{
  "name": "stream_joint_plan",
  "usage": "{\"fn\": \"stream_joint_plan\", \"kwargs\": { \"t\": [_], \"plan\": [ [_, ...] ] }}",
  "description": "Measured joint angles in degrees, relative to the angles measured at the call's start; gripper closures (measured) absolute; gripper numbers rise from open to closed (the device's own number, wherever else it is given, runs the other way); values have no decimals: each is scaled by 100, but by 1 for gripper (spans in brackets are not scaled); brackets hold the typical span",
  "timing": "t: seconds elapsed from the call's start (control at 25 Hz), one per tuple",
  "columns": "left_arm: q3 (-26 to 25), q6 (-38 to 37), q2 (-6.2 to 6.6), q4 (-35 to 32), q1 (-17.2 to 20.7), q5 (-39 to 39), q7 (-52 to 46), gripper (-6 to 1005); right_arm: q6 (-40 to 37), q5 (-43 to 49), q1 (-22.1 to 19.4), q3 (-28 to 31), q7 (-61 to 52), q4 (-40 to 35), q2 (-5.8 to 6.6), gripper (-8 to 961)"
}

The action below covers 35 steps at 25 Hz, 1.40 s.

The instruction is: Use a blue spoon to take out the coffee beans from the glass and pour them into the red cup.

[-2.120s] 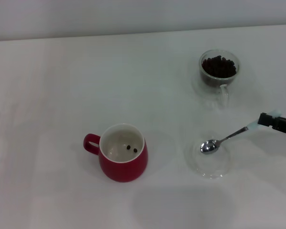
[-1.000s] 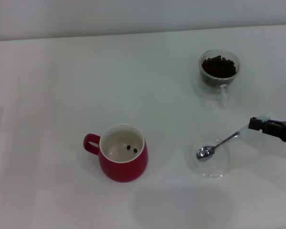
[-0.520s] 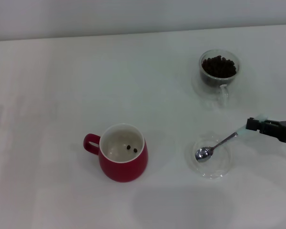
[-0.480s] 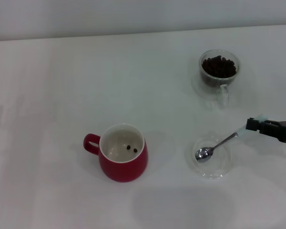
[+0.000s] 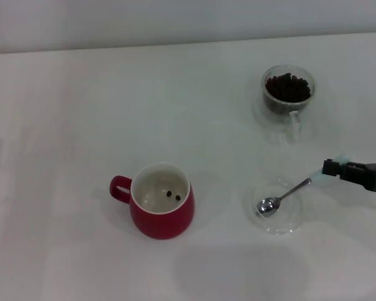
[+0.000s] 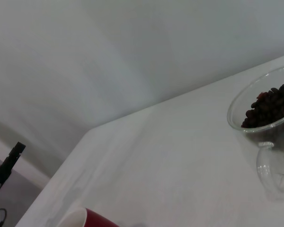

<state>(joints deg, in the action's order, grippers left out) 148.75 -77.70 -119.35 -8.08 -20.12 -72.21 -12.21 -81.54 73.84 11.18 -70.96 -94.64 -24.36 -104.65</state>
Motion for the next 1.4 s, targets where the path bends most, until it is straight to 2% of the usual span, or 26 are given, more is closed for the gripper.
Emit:
{"fn": "stream_joint_plan", "kwargs": {
  "t": [0.88, 1.08, 1.28, 1.4],
  "plan": [
    [-4, 0, 0, 0, 24, -3, 0, 295, 178, -2, -48, 22, 5, 45, -18, 752],
    [-4, 0, -1, 0, 26, -3, 0, 294, 224, -8, -88, 313, 101, 9, -68, 571],
    [-4, 0, -1, 0, 33, -3, 0, 295, 148, -29, -94, 531, 176, -18, -105, 571],
    [-4, 0, 0, 0, 35, -3, 0, 294, -8, -46, -89, 900, 309, -37, -186, 570]
  ]
}}
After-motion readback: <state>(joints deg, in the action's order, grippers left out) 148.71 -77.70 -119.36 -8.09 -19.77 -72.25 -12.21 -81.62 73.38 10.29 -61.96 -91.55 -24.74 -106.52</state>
